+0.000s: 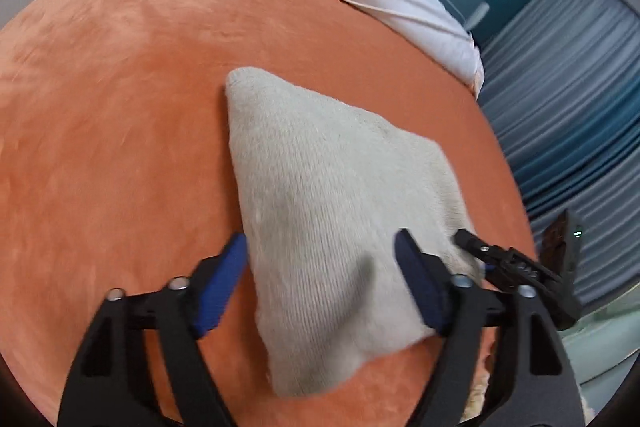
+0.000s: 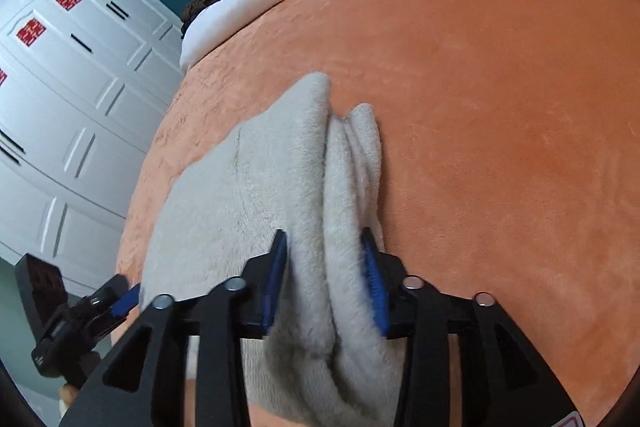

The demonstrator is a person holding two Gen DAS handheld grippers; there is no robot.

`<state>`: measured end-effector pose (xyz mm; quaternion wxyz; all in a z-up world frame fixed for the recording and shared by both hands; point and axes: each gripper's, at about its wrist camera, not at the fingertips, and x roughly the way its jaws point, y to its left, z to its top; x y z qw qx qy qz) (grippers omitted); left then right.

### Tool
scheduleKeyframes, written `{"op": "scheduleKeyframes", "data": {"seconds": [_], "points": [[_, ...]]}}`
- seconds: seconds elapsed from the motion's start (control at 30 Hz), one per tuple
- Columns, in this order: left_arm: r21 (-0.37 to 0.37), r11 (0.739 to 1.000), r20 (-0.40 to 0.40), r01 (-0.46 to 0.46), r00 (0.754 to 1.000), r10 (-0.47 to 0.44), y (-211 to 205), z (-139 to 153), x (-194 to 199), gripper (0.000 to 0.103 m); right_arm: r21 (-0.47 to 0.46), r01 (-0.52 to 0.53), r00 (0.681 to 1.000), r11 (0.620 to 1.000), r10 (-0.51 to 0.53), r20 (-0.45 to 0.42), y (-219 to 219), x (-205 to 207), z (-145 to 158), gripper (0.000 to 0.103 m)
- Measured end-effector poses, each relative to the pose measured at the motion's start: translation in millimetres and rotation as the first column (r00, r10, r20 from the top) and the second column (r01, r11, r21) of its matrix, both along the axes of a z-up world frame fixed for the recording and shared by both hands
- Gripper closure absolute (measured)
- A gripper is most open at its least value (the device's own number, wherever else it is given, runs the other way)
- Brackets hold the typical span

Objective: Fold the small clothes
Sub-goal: 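Press the folded sweater flat and open both grippers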

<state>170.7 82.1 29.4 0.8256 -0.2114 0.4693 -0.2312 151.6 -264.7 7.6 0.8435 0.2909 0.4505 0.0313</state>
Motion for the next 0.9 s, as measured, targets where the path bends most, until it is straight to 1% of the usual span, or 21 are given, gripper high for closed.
{"op": "scheduleKeyframes", "data": {"seconds": [0.03, 0.07, 0.1, 0.13, 0.17, 0.2, 0.23, 0.27, 0.3, 0.37, 0.4, 0.43, 0.47, 0.53, 0.57, 0.63, 0.67, 0.73, 0.77, 0.83, 0.9], "points": [[-0.056, 0.998, -0.027, -0.003, 1.0, 0.002, 3, -6, -6, 0.012, -0.001, -0.009, 1.0, 1.0, 0.009, -0.012, 1, 1, -4, 0.051], [-0.08, 0.997, -0.057, -0.002, 0.998, -0.002, 0, -10, -6, 0.01, 0.009, -0.023, 0.999, 1.0, 0.023, -0.039, 4, 4, -12, 0.05], [-0.082, 0.997, -0.094, 0.002, 0.996, -0.01, -4, -19, -4, 0.01, 0.024, -0.026, 0.998, 0.999, 0.028, -0.061, 6, 5, -21, 0.05], [-0.062, 0.998, -0.136, 0.015, 0.99, -0.024, -11, -30, -2, 0.012, 0.049, -0.02, 0.997, 0.999, 0.023, -0.067, 8, 4, -28, 0.052], [-0.054, 0.998, -0.158, 0.033, 0.987, -0.041, -17, -37, 0, 0.025, 0.081, -0.002, 0.998, 0.997, 0.007, -0.056, 7, 1, -30, 0.059], [-0.041, 0.998, -0.172, 0.052, 0.983, -0.058, -23, -42, 3, 0.029, 0.121, 0.015, 0.999, 0.992, -0.009, -0.046, 4, -3, -30, 0.063], [-0.008, 0.998, -0.17, 0.061, 0.984, -0.062, -27, -42, 7, 0.036, 0.181, 0.04, 0.999, 0.983, -0.035, -0.035, 0, -8, -30, 0.071], [-0.009, 0.997, -0.15, 0.079, 0.985, -0.08, -29, -35, 11, 0.045, 0.242, 0.064, 0.998, 0.968, -0.061, -0.022, -7, -18, -31, 0.076], [-0.016, 0.995, -0.13, 0.096, 0.987, -0.097, -29, -28, 13, 0.049, 0.321, 0.093, 0.995, 0.943, -0.095, -0.01, -11, -30, -32, 0.078], [-0.001, 0.99, -0.079, 0.138, 0.987, -0.137, -30, -10, 19, 0.052, 0.406, 0.119, 0.992, 0.906, -0.127, -0.007, -9, -47, -38, 0.079], [0.025, 0.988, -0.062, 0.15, 0.987, -0.148, -31, -5, 21, 0.052, 0.386, 0.117, 0.993, 0.915, -0.121, -0.014, -4, -52, -41, 0.079], [0.06, 0.984, -0.064, 0.165, 0.985, -0.162, -33, -6, 23, 0.051, 0.336, 0.104, 0.995, 0.936, -0.102, -0.023, 3, -54, -44, 0.078], [0.092, 0.979, -0.086, 0.181, 0.981, -0.174, -36, -13, 23, 0.049, 0.279, 0.091, 0.996, 0.956, -0.089, -0.021, 8, -55, -46, 0.077], [0.166, 0.969, -0.115, 0.183, 0.98, -0.165, -35, -30, 20, 0.046, 0.256, 0.104, 0.994, 0.961, -0.104, -0.011, 7, -55, -38, 0.075], [0.156, 0.973, -0.11, 0.168, 0.982, -0.152, -32, -30, 16, 0.044, 0.224, 0.109, 0.994, 0.968, -0.111, -0.004, 9, -54, -25, 0.074], [0.126, 0.985, -0.089, 0.118, 0.99, -0.107, -22, -23, 5, 0.042, 0.086, 0.091, 0.994, 0.992, -0.096, 0.048, 21, -54, 8, 0.074], [0.138, 0.985, -0.073, 0.106, 0.993, -0.096, -21, -19, 0, 0.042, 0.002, 0.074, 0.994, 0.997, -0.074, 0.086, 28, -60, 26, 0.074], [0.202, 0.974, -0.036, 0.099, 0.995, -0.093, -25, -12, -10, 0.04, -0.075, 0.028, 0.989, 0.997, -0.017, 0.145, 41, -75, 48, 0.074], [0.231, 0.968, -0.032, 0.103, 0.995, -0.098, -30, -13, -14, 0.04, -0.103, -0.005, 0.989, 0.995, 0.02, 0.144, 50, -79, 50, 0.074], [0.276, 0.954, -0.046, 0.119, 0.993, -0.11, -37, -20, -19, 0.039, -0.197, -0.07, 0.992, 0.978, 0.089, 0.089, 64, -75, 39, 0.075], [0.323, 0.939, -0.064, 0.114, 0.993, -0.099, -37, -28, -25, 0.039, -0.343, -0.117, 0.993, 0.932, 0.113, -0.031, 70, -63, 8, 0.076]]}}
